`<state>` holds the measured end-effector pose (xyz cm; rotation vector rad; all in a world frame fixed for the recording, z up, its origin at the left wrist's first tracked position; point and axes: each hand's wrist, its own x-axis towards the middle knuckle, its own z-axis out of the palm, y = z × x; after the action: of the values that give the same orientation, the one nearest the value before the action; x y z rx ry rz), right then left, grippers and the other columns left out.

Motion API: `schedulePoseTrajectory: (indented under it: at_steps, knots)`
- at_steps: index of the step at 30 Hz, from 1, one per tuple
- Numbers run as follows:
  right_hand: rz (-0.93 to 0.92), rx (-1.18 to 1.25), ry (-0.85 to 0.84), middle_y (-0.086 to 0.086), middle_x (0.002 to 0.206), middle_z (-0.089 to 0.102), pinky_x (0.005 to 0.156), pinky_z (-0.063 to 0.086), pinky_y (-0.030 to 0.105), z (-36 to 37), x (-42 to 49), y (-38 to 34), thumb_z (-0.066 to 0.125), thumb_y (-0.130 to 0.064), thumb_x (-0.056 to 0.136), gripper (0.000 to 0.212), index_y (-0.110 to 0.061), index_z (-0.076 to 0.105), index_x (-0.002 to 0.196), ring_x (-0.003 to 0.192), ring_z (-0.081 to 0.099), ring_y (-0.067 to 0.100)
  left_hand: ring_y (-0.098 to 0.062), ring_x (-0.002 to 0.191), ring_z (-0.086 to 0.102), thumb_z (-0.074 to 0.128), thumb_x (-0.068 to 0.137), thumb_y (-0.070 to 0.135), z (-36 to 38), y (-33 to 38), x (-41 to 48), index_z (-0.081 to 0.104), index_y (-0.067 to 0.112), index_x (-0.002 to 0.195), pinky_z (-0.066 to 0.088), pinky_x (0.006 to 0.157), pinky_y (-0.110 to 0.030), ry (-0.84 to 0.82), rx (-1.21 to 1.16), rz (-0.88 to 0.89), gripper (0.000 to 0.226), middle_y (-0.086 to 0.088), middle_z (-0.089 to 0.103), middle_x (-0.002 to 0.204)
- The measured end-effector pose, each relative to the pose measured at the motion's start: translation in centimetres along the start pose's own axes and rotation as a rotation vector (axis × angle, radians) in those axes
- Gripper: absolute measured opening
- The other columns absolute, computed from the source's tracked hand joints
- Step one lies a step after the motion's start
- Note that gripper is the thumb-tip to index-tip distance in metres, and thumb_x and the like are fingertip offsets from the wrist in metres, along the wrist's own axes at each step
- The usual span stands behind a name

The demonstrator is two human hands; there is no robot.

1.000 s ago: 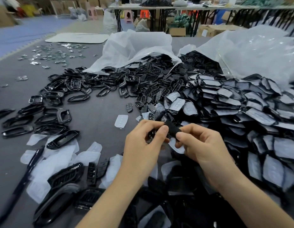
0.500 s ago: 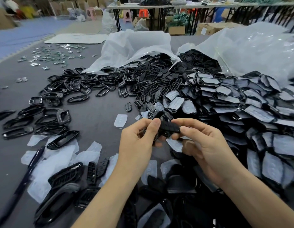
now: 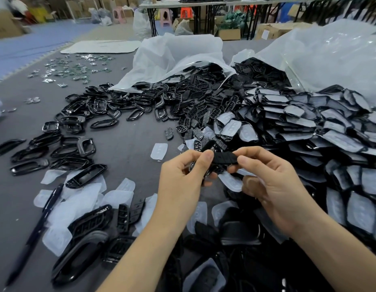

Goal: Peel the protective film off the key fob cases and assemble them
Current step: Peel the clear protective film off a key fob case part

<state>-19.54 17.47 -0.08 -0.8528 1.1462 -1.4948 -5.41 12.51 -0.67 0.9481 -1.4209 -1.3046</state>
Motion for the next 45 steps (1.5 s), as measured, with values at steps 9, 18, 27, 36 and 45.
schedulePoseTrajectory:
  at_steps: [9,18,27,36,45]
  knots:
    - [0.003,0.0,0.025,0.005,0.066,0.065,0.044,0.02,0.021,-0.1,0.4,0.1,0.066,-0.025,0.065,0.011,-0.025,0.068,0.076,0.035,0.024,0.005,-0.007,0.057,0.064,0.062,0.088,0.03,0.0,0.2,-0.1,0.068,0.022,0.067,0.054,0.057,-0.021,-0.015,0.035,0.018,0.023,-0.001,0.069,0.062]
    - [-0.056,-0.006,0.012,0.004,0.067,0.064,0.048,0.015,0.028,-0.4,0.3,-0.2,0.056,-0.003,0.08,0.026,-0.025,0.07,0.075,0.033,0.024,0.003,-0.012,0.058,0.067,0.058,0.093,0.019,0.2,0.2,-0.3,0.068,0.012,0.074,0.052,0.055,-0.02,-0.049,0.008,0.017,0.022,-0.002,0.066,0.065]
    - [-0.383,-0.449,-0.064,0.003,0.081,0.069,0.066,0.045,0.007,-1.2,0.5,-0.5,0.067,0.0,0.082,0.019,-0.019,0.07,0.078,0.067,0.06,0.003,-0.014,0.056,0.064,0.054,0.096,0.015,0.2,0.0,-0.2,0.068,0.004,0.081,0.048,0.046,-0.019,-0.097,-0.196,-0.19,0.023,-0.008,0.066,0.074]
    - [-0.477,-0.454,0.073,-0.012,0.075,0.07,0.061,0.043,0.004,-1.7,0.5,-1.1,0.072,-0.008,0.076,0.017,-0.024,0.072,0.081,0.056,0.056,-0.006,-0.02,0.089,0.071,0.031,0.087,-0.025,-0.3,-0.6,0.2,0.069,0.006,0.092,0.057,0.079,-0.026,-0.135,-0.212,-0.18,0.05,-0.013,0.072,0.093]
    - [-0.428,-0.514,0.058,-0.004,0.078,0.072,0.071,0.04,0.035,-2.7,0.8,-1.1,0.072,-0.008,0.079,0.022,-0.029,0.075,0.086,0.052,0.042,0.044,-0.014,0.095,0.071,0.042,0.094,-0.013,-0.1,-0.7,0.1,0.06,0.024,0.103,0.053,0.092,-0.048,-0.064,-0.002,0.005,0.042,0.0,0.076,0.093]
